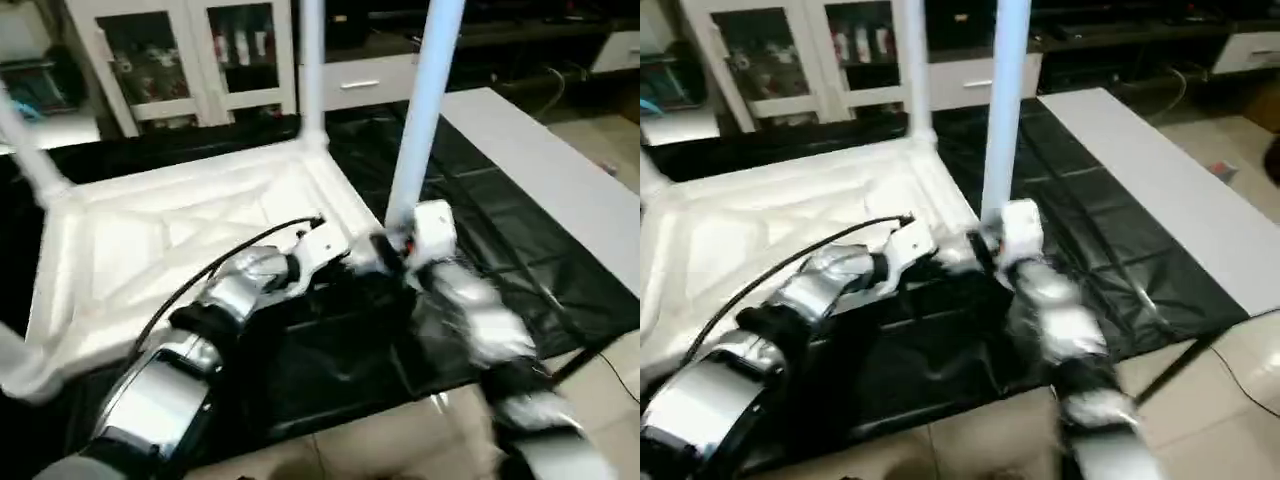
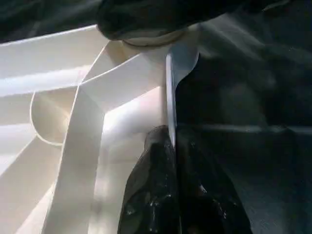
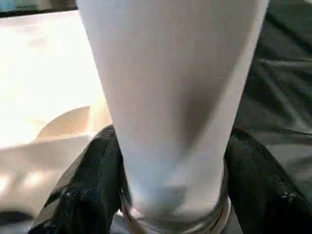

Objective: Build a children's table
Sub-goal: Rotate leg to tighten

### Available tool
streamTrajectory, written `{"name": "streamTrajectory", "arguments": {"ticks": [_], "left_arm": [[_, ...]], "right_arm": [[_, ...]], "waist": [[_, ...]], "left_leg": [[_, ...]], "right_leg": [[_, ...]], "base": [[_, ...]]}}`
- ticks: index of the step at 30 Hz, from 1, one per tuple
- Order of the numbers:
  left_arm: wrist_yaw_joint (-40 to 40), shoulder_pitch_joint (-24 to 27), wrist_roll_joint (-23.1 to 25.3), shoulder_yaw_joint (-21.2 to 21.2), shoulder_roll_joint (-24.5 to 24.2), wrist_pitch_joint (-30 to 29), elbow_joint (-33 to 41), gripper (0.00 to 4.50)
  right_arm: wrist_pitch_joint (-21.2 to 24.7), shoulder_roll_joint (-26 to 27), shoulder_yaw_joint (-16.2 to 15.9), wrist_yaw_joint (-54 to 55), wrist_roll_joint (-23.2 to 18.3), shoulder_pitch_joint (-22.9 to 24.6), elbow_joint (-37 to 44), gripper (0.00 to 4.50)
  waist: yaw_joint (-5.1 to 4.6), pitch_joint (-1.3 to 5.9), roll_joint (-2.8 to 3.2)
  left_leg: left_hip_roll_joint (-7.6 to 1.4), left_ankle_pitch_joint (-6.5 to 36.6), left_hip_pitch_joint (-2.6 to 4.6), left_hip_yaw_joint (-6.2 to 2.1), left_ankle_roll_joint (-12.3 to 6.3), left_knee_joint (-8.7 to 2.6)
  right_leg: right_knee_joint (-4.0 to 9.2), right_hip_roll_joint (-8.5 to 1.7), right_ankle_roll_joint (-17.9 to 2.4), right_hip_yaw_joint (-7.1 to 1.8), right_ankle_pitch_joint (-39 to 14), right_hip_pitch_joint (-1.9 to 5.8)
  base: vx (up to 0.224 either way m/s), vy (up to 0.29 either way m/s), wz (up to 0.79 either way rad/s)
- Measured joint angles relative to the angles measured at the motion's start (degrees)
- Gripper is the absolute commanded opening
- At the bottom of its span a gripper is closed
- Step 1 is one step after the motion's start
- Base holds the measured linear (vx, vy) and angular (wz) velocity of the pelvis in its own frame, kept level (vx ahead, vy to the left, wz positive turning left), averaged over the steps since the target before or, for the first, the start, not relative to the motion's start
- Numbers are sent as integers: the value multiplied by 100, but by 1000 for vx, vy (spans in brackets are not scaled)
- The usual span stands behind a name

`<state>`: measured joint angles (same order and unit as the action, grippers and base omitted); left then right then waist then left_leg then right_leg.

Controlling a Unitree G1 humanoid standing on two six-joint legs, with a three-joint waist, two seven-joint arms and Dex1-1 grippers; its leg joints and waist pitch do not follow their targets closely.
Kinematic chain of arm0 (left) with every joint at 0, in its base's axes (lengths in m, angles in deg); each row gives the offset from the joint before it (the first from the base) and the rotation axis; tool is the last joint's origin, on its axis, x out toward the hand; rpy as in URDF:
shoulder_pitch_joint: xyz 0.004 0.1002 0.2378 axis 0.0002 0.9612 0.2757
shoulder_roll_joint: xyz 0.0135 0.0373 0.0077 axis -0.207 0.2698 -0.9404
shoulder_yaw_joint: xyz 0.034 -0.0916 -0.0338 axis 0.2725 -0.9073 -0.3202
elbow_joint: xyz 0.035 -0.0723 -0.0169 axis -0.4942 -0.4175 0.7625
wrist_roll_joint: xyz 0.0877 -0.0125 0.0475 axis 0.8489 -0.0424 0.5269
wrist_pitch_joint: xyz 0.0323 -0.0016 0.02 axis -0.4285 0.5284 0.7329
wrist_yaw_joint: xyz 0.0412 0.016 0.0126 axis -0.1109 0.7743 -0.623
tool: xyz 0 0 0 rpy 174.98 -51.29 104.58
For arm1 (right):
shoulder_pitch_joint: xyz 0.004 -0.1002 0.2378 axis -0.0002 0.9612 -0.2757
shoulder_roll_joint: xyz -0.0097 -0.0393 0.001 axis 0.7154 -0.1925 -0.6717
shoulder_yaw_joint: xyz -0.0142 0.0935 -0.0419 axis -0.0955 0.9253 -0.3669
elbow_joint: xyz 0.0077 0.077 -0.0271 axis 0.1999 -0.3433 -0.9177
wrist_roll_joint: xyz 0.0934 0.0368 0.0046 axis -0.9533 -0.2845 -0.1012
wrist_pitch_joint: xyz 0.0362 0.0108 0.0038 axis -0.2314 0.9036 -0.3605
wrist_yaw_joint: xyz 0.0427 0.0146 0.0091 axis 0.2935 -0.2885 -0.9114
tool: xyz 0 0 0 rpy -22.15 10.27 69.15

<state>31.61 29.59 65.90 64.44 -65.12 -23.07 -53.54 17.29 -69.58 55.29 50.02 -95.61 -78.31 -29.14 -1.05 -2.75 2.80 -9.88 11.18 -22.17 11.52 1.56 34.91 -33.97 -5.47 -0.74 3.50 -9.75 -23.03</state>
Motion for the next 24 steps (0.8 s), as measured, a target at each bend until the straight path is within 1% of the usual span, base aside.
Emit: {"name": "streamTrajectory", "arguments": {"ticks": [2,5,8,12,13,14,15,16,18,19,21,22,23,24], "left_arm": [[136,-48,64,2,41,46,-57,0],[224,-99,116,9,65,120,-96,0],[229,-119,118,9,57,164,-127,0],[226,-127,148,10,8,289,-197,0],[209,-125,166,10,-5,324,-199,0],[182,-123,169,10,-22,342,-199,0],[144,-122,168,10,-42,358,-199,0],[94,-115,165,9,-73,376,-191,0],[-98,-40,151,11,-153,390,-71,0],[-341,78,101,17,-263,431,113,0],[-650,195,52,17,-410,520,270,0],[-805,260,31,15,-491,572,358,0],[-937,320,-6,16,-545,604,426,0],[-1067,362,-37,23,-580,609,493,0]], "right_arm": [[-147,266,13,773,108,-148,-197,262],[-318,450,-3,1392,291,-285,-393,262],[-468,481,-7,1443,330,-289,-463,261],[-747,542,96,1163,315,-283,-607,261],[-797,533,86,1099,315,-253,-600,317],[-823,502,59,1013,312,-227,-584,331],[-831,480,23,910,311,-187,-528,331],[-830,440,-14,766,300,-137,-403,351],[-741,323,-73,423,236,-12,-55,351],[-588,128,-180,2,114,131,282,373],[-368,-95,-177,-479,-38,285,568,379],[-211,-223,-179,-772,-154,359,712,397],[-127,-300,-193,-993,-220,440,844,397],[-19,-387,-219,-1219,-282,519,971,415]], "waist": [[0,1,-1],[26,-2,-7],[84,-2,-7],[82,-5,-10],[83,-8,-13],[82,-8,-14],[82,-8,-14],[81,-8,-14],[86,-8,-13],[106,-7,-11],[135,-6,-9],[137,-6,-6],[142,-6,-6],[147,-5,-3]], "left_leg": [[0,2,-1,1,1,-3],[0,1,-11,3,-1,-29],[-2,-16,-11,4,-29,-40],[-9,-16,-8,4,-29,-40],[-10,-16,-7,4,-28,-40],[-10,-16,-7,4,-27,-40],[-10,-16,-7,4,-27,-40],[-10,-16,-7,4,-27,-40],[-11,-16,-7,3,-28,-41],[-11,-16,-3,4,-28,-41],[-11,-16,-1,4,-28,-42],[-11,-16,-2,4,-27,-41],[-11,-16,3,4,-27,-41],[-11,-14,5,3,-23,-40]], "right_leg": [[-4,0,-1,0,3,-2],[4,0,4,4,-1,-17],[1,1,8,10,-7,-23],[-6,6,9,11,-7,-24],[-7,7,9,11,-7,-25],[-7,7,9,11,-7,-25],[-6,7,9,10,-7,-25],[-7,7,9,10,-7,-25],[-6,8,9,11,-7,-24],[-4,9,9,10,-8,-22],[-5,9,9,10,-8,-20],[-7,8,9,10,-8,-21],[-8,8,8,10,-8,-16],[-9,8,8,10,-8,-14]], "base": [[0,0,0],[0,0,0],[0,0,0],[0,0,0],[0,0,0],[0,0,0],[0,0,0],[0,0,0],[0,0,0],[0,0,0],[0,0,0],[0,0,0],[0,0,0],[0,0,0]]}}
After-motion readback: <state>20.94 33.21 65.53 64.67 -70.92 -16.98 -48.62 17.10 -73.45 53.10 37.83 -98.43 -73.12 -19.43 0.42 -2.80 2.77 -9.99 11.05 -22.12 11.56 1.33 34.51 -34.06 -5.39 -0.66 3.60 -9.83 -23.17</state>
